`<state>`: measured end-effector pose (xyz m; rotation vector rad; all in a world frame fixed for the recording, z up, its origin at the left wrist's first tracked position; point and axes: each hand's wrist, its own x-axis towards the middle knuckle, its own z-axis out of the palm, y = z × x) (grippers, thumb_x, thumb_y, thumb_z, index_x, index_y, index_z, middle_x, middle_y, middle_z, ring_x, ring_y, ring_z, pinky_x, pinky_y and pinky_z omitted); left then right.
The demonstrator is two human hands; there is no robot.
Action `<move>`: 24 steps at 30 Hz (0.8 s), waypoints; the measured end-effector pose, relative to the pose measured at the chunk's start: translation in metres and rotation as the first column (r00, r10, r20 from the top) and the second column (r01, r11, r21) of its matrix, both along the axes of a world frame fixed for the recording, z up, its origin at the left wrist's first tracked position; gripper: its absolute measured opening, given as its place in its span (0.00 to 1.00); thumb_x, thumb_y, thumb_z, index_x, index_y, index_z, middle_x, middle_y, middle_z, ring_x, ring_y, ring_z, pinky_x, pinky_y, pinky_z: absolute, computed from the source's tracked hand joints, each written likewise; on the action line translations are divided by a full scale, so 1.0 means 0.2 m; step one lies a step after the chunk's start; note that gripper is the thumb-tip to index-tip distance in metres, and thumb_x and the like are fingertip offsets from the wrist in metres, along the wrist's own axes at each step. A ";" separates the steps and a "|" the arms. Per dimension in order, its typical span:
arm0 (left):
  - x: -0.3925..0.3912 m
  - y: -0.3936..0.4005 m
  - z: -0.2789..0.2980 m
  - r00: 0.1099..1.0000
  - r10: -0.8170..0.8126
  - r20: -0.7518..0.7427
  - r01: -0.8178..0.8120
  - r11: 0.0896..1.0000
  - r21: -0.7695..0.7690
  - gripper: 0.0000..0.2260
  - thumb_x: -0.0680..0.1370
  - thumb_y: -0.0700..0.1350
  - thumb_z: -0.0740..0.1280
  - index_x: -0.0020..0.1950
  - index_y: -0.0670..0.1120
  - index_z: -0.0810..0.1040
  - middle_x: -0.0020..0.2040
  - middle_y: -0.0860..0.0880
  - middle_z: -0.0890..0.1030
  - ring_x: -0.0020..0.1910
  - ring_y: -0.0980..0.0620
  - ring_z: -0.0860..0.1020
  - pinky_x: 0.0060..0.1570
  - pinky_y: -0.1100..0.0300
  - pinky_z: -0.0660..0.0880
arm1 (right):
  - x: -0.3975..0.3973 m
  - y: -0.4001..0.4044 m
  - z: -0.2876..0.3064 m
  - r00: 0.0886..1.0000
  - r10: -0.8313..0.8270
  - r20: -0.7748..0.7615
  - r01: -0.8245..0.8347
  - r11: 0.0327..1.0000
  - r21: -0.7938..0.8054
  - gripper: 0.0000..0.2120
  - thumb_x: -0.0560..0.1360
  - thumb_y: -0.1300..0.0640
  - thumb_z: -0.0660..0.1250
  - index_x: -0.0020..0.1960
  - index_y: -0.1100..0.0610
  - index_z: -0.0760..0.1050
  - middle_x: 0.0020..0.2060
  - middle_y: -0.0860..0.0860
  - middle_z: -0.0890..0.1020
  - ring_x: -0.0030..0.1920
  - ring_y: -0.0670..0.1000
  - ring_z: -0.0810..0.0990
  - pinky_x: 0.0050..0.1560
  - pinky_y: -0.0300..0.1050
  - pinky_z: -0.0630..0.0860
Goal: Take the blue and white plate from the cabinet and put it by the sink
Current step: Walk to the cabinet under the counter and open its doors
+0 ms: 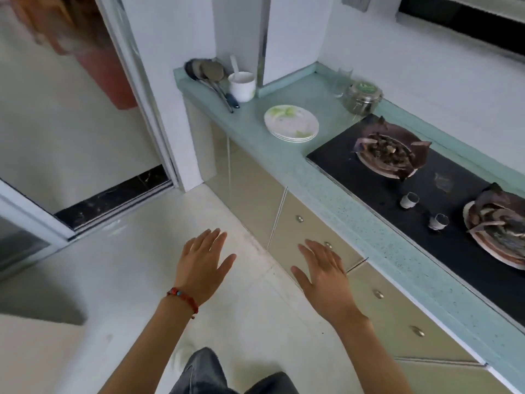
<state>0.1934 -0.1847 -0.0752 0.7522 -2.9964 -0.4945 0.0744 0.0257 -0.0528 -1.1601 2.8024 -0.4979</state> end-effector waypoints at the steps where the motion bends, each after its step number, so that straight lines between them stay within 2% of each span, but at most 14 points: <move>1: 0.05 -0.06 0.00 1.000 0.027 -0.003 -0.027 1.000 -0.005 0.24 0.78 0.57 0.53 0.71 0.46 0.59 0.73 0.46 0.64 0.73 0.47 0.59 0.71 0.51 0.55 | 0.03 -0.08 0.00 1.000 0.025 -0.008 -0.025 1.000 -0.003 0.19 0.73 0.55 0.67 0.61 0.62 0.72 0.62 0.60 0.76 0.63 0.60 0.74 0.65 0.59 0.65; 7: 0.31 -0.45 -0.01 0.993 0.107 0.042 -0.107 0.994 0.019 0.25 0.78 0.57 0.52 0.71 0.47 0.58 0.73 0.46 0.63 0.73 0.47 0.59 0.71 0.50 0.55 | 0.21 -0.58 -0.02 0.991 0.121 -0.052 -0.122 0.992 -0.015 0.17 0.70 0.55 0.70 0.56 0.62 0.75 0.55 0.60 0.81 0.55 0.60 0.80 0.56 0.59 0.74; 10: 0.43 -0.67 -0.03 0.991 0.118 0.070 -0.119 0.993 0.012 0.25 0.78 0.58 0.51 0.72 0.47 0.57 0.74 0.47 0.62 0.73 0.47 0.58 0.71 0.50 0.54 | 0.31 -0.83 -0.05 0.991 0.127 -0.029 -0.128 0.992 -0.008 0.18 0.73 0.49 0.61 0.56 0.61 0.76 0.56 0.59 0.81 0.55 0.59 0.80 0.56 0.58 0.75; 13: 0.52 -0.87 -0.05 0.988 0.123 0.089 -0.126 0.992 0.023 0.25 0.78 0.58 0.51 0.72 0.47 0.57 0.74 0.47 0.61 0.73 0.47 0.58 0.72 0.50 0.54 | 0.37 -1.04 -0.10 0.992 0.122 0.023 -0.122 0.992 -0.011 0.18 0.74 0.52 0.65 0.60 0.60 0.73 0.61 0.59 0.77 0.61 0.59 0.76 0.62 0.56 0.69; 16: 0.58 -1.04 -0.06 0.986 0.134 0.095 -0.139 0.989 0.043 0.25 0.78 0.58 0.51 0.72 0.47 0.57 0.74 0.47 0.61 0.73 0.47 0.58 0.72 0.50 0.54 | 0.40 -1.20 -0.13 0.991 0.111 0.080 -0.114 0.993 0.028 0.20 0.76 0.50 0.61 0.65 0.58 0.68 0.67 0.56 0.71 0.67 0.57 0.69 0.68 0.52 0.62; 20: 0.58 -1.24 -0.10 0.985 0.132 0.111 -0.138 0.989 0.047 0.25 0.78 0.58 0.51 0.72 0.47 0.57 0.74 0.47 0.61 0.73 0.48 0.57 0.72 0.50 0.53 | 0.37 -1.40 -0.16 0.985 0.117 0.123 -0.125 0.990 0.064 0.21 0.77 0.48 0.58 0.67 0.56 0.66 0.69 0.55 0.68 0.70 0.55 0.65 0.70 0.49 0.57; 22: 0.54 -1.33 -0.12 0.985 0.130 0.113 -0.136 0.990 0.046 0.26 0.77 0.59 0.47 0.72 0.48 0.57 0.74 0.47 0.61 0.73 0.48 0.57 0.72 0.50 0.52 | 0.33 -1.49 -0.17 0.984 0.116 0.136 -0.129 0.987 0.095 0.21 0.77 0.48 0.58 0.67 0.55 0.65 0.70 0.54 0.67 0.70 0.54 0.64 0.71 0.50 0.57; 24: 0.48 -1.41 -0.13 0.987 0.112 0.118 -0.116 0.993 0.026 0.35 0.72 0.65 0.34 0.72 0.48 0.56 0.74 0.48 0.61 0.73 0.48 0.57 0.71 0.51 0.53 | 0.26 -1.58 -0.19 0.985 0.103 0.137 -0.117 0.988 0.101 0.21 0.77 0.48 0.58 0.67 0.56 0.66 0.69 0.55 0.68 0.69 0.55 0.65 0.71 0.51 0.58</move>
